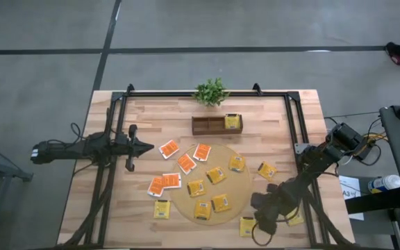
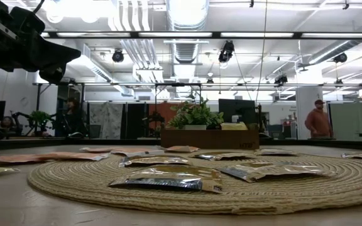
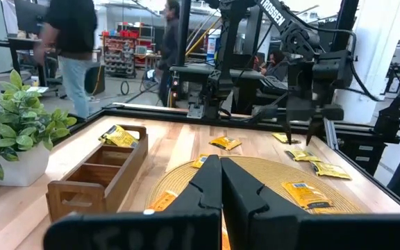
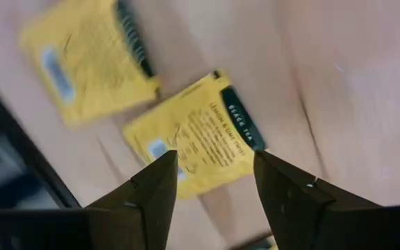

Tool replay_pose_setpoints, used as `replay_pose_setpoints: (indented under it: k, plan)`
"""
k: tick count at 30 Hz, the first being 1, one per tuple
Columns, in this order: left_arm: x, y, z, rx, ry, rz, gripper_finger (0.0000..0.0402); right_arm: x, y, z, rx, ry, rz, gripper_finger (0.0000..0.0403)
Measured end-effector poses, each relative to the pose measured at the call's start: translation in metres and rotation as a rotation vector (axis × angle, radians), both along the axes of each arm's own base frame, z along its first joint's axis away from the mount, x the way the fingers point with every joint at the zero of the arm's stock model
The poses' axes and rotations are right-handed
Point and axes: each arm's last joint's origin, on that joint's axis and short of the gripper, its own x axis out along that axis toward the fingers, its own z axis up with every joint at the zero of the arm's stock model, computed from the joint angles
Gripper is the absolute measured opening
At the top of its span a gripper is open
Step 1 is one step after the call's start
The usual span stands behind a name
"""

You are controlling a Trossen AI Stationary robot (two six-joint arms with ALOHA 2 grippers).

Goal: Pick & Place Tea
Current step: Put the yellow tea bag into the right section of the wooden organizer

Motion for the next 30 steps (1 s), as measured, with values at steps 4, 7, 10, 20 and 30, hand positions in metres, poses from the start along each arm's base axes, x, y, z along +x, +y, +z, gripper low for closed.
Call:
replay_pose_setpoints:
  k: [4, 7, 10, 20, 30]
  plan:
    - [0.0, 0.0, 0.0, 0.0, 0.0, 0.0, 0.0, -0.002, 0.006, 0.004, 0.001, -0.001, -0.225, 0.0187]
    - [0.0, 0.0, 0.0, 0.0, 0.0, 0.0, 0.0, -0.006, 0.012, 0.006, 0.009, 0.008, -0.321, 0.0187]
    - [0.0, 0.0, 0.0, 0.0, 0.0, 0.0, 0.0, -0.01, 0.017, 0.006, 0.019, 0.027, -0.404, 0.0187]
    - [0.0, 0.0, 0.0, 0.0, 0.0, 0.0, 0.0, -0.01, 0.024, -0.018, -0.048, 0.086, -0.583, 0.0187]
    - [0.0, 0.0, 0.0, 0.0, 0.0, 0.0, 0.0, 0.012, 0.032, -0.021, -0.056, 0.062, -0.651, 0.0187]
